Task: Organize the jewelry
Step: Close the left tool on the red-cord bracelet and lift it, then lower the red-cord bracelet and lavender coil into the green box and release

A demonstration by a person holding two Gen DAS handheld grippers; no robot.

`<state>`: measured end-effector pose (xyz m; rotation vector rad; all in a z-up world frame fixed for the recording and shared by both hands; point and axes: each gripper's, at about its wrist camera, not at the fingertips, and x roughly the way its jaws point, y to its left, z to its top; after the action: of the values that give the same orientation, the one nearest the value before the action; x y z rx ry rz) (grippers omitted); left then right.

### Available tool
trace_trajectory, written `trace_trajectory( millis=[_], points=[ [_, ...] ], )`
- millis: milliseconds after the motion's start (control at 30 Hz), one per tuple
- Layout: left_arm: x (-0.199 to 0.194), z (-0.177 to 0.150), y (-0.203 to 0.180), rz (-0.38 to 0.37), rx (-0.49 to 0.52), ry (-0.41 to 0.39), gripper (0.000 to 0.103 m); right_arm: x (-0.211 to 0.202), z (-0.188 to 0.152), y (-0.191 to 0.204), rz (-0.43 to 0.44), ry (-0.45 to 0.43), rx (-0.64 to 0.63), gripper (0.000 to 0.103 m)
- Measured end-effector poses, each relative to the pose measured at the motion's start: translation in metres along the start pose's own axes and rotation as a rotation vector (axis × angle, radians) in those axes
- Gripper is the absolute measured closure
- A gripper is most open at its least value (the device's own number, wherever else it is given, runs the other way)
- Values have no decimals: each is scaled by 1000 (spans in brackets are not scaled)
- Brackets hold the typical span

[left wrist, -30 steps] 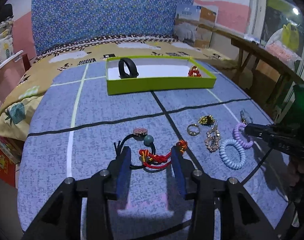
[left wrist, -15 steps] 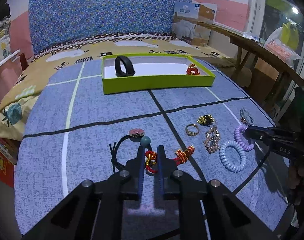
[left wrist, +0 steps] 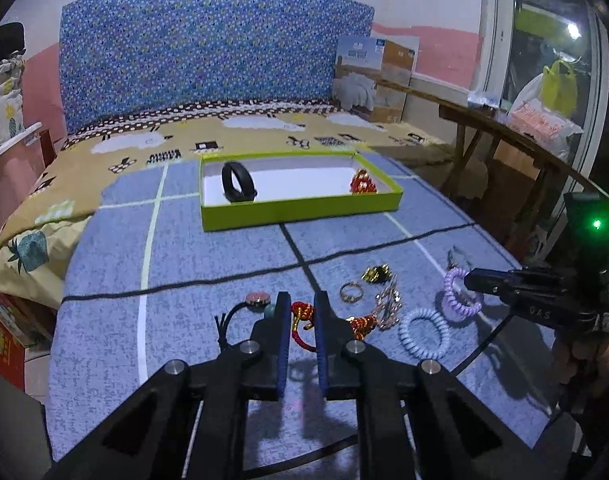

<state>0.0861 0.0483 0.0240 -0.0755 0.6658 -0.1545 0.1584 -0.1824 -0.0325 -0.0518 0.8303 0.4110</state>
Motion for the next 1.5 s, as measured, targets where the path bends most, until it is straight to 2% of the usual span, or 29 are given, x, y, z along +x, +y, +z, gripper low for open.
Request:
trace_trajectory(
  millis=[300, 667, 1133, 1500],
  points=[
    [-2, 21, 0, -1, 4, -35, 91, -13, 21, 3, 6, -57, -22, 94],
    [20, 60, 4, 20, 18, -76, 91, -3, 59, 2, 32, -96, -31, 94],
    [82, 117, 10, 44, 27, -65, 91, 42, 124, -13, 24, -102, -21, 94],
    [133, 130, 14, 69, 29, -26, 91, 94, 158, -23, -6, -65, -9, 94]
  ],
)
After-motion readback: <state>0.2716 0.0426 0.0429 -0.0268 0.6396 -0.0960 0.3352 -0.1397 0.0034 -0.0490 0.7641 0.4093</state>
